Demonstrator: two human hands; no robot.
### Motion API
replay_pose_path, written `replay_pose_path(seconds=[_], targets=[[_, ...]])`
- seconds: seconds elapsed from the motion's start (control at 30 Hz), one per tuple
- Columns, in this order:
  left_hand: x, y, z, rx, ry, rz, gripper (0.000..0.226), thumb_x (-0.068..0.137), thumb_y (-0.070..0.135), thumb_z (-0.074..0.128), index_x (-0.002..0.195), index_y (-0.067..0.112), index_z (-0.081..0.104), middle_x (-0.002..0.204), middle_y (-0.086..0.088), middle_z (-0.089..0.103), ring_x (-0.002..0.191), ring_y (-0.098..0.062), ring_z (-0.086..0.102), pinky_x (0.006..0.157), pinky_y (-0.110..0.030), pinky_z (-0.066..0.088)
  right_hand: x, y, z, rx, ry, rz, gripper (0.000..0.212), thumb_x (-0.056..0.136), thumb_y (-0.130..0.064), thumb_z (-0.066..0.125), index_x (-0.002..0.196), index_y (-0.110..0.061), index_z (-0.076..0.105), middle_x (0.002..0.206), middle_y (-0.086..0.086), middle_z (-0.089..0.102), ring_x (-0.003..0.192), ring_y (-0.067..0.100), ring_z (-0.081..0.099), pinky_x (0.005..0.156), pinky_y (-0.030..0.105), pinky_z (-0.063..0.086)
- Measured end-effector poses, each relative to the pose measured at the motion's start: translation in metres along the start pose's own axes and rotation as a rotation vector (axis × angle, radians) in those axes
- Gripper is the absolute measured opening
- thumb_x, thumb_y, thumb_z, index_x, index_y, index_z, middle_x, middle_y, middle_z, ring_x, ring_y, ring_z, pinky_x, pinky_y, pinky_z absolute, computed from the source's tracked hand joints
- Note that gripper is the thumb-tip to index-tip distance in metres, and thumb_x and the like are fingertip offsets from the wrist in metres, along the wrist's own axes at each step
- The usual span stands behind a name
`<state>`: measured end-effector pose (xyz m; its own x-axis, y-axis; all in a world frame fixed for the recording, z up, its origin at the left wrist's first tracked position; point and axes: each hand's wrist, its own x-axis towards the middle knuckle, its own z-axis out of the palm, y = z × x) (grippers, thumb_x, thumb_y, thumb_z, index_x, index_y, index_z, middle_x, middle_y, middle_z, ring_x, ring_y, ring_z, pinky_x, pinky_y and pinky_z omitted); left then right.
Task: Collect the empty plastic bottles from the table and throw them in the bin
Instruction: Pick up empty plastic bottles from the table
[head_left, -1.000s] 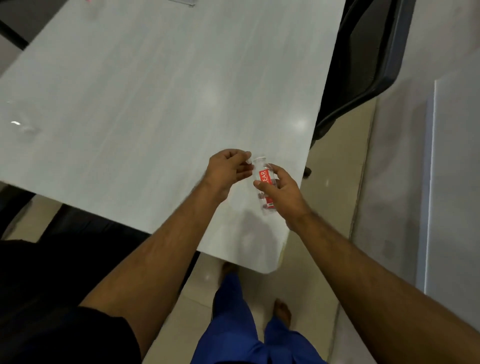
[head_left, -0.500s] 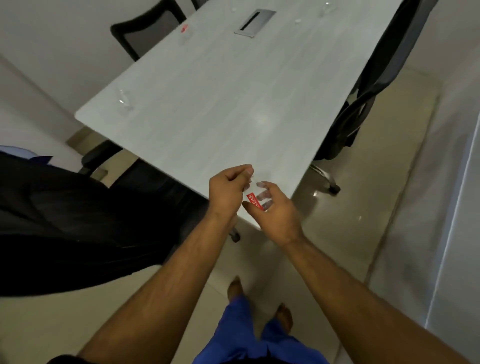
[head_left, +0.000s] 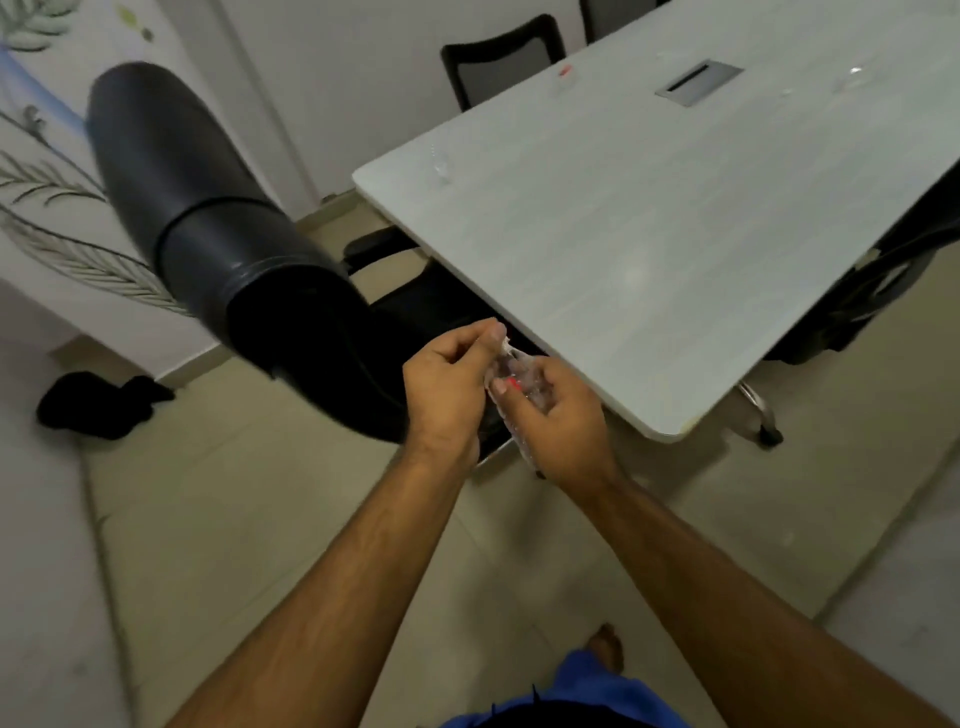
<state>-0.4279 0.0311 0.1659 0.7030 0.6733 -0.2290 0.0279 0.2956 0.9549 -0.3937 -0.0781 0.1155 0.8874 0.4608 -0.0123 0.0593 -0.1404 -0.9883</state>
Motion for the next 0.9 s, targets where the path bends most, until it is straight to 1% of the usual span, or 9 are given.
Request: replay_pose_path(seconds=[0.1,0.2,0.33,0.37,0.43,0.5,0.57,0.7,0.9], targets=[[-0.011,0.025,-0.080,0.013,-0.109,-0.011,0.015,0.089,0.010,0.069,0.102,0.008,0.075,0.092,-0.007,0.076,0.083,-0.014,0.072,0.072,-0.025,0.057,-0.019,-0.019,0.054,0.340,-0.278,0.194,0.030,0.094,-0.039,0.061,0.107,-0.012,0.068,0.087,0.007,0.072,0.070,0.019,0.069,0.059,0.034,0.057],[-0.019,0.043,-0.166,-0.034,-0.202,-0.036,0.016,0.091,0.008,0.063,0.103,0.004,0.072,0.091,-0.009,0.076,0.081,-0.017,0.072,0.075,-0.029,0.059,-0.040,-0.023,0.120,0.621,-0.568,0.358,0.046,0.094,-0.047,0.053,0.118,-0.009,0.063,0.092,0.010,0.066,0.071,0.021,0.064,0.059,0.035,0.052],[-0.025,0.058,-0.272,-0.142,-0.202,-0.043,0.019,0.096,0.007,0.056,0.109,0.002,0.069,0.102,-0.013,0.075,0.094,-0.021,0.072,0.086,-0.034,0.058,-0.060,-0.034,0.215,0.836,-0.878,0.511,0.053,0.083,-0.058,0.067,0.113,-0.014,0.069,0.093,0.008,0.064,0.071,0.019,0.066,0.058,0.031,0.052],[-0.024,0.061,-0.297,-0.153,-0.160,-0.041,0.020,0.097,0.008,0.055,0.110,0.003,0.069,0.105,-0.013,0.074,0.096,-0.022,0.072,0.087,-0.035,0.058,-0.062,-0.040,0.241,0.810,-0.890,0.539,0.052,0.084,-0.057,0.066,0.112,-0.015,0.069,0.093,0.008,0.065,0.071,0.019,0.067,0.058,0.031,0.053],[-0.017,0.066,-0.348,-0.082,0.002,-0.013,0.021,0.097,0.012,0.058,0.112,0.005,0.070,0.106,-0.013,0.075,0.096,-0.021,0.071,0.087,-0.034,0.059,-0.064,-0.053,0.298,0.555,-0.807,0.517,0.046,0.091,-0.055,0.059,0.115,-0.016,0.069,0.094,0.008,0.070,0.075,0.020,0.067,0.060,0.033,0.055],[-0.007,0.068,-0.376,0.006,0.131,0.017,0.020,0.095,0.015,0.063,0.111,0.007,0.072,0.105,-0.011,0.076,0.098,-0.022,0.071,0.087,-0.035,0.059,-0.063,-0.062,0.334,0.248,-0.683,0.361,0.036,0.097,-0.046,0.057,0.114,-0.015,0.068,0.095,0.008,0.072,0.077,0.021,0.067,0.061,0.033,0.057],[0.010,0.074,-0.417,0.011,0.191,0.031,0.019,0.094,0.015,0.063,0.108,0.008,0.073,0.102,-0.012,0.076,0.101,-0.025,0.071,0.089,-0.037,0.058,-0.057,-0.072,0.380,0.131,-0.671,0.259,0.029,0.098,-0.037,0.060,0.111,-0.013,0.068,0.092,0.007,0.072,0.074,0.018,0.066,0.058,0.030,0.056],[0.060,0.093,-0.489,-0.081,0.150,0.006,0.017,0.095,0.012,0.059,0.105,0.009,0.073,0.098,-0.010,0.075,0.105,-0.026,0.069,0.091,-0.037,0.056,-0.018,-0.079,0.454,0.169,-0.814,0.272,0.037,0.099,-0.037,0.056,0.117,-0.006,0.065,0.091,0.011,0.072,0.070,0.019,0.066,0.056,0.032,0.055],[0.171,0.118,-0.574,-0.205,0.251,0.014,0.020,0.096,0.013,0.058,0.111,0.004,0.068,0.095,-0.009,0.073,0.099,-0.022,0.069,0.082,-0.034,0.056,0.090,-0.074,0.581,0.278,-1.090,0.429,0.050,0.093,-0.052,0.058,0.116,-0.008,0.063,0.087,0.009,0.070,0.066,0.020,0.064,0.056,0.033,0.051]])
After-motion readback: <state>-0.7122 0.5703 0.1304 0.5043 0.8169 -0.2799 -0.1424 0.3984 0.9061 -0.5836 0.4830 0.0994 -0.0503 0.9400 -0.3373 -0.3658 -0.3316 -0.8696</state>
